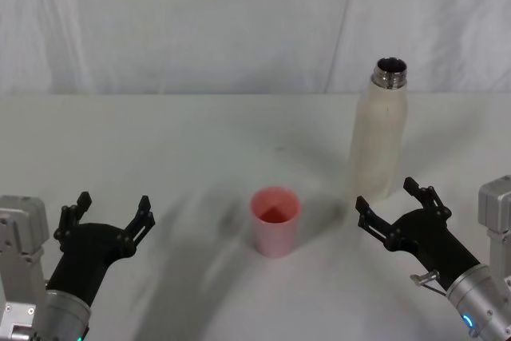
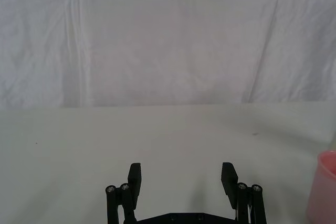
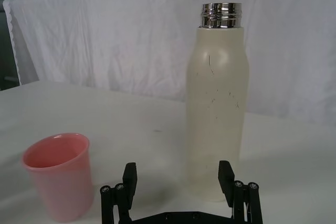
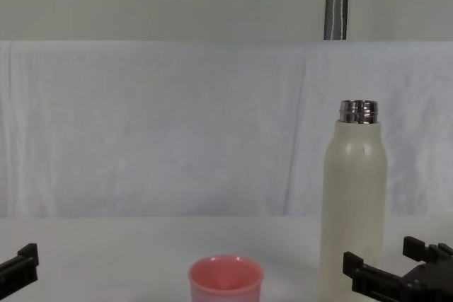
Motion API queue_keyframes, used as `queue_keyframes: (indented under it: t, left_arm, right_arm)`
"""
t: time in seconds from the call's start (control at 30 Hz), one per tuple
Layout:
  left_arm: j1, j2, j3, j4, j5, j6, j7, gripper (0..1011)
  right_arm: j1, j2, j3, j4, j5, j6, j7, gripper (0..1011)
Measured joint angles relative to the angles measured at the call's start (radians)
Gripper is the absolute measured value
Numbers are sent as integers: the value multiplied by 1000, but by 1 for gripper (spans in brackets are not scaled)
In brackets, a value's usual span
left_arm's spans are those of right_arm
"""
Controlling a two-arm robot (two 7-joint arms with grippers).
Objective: Grasp the thermos with one hand and pour water into the cup lid.
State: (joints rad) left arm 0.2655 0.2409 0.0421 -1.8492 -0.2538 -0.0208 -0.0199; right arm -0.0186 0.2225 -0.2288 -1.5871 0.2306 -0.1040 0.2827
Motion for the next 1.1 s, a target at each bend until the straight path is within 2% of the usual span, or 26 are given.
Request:
queue_keyframes:
  t: [1.1]
  left_arm:
    - [0,0,0,0,0,0,0,1001]
  right_arm:
    - [-1,0,1,-1,0,0,0,1000]
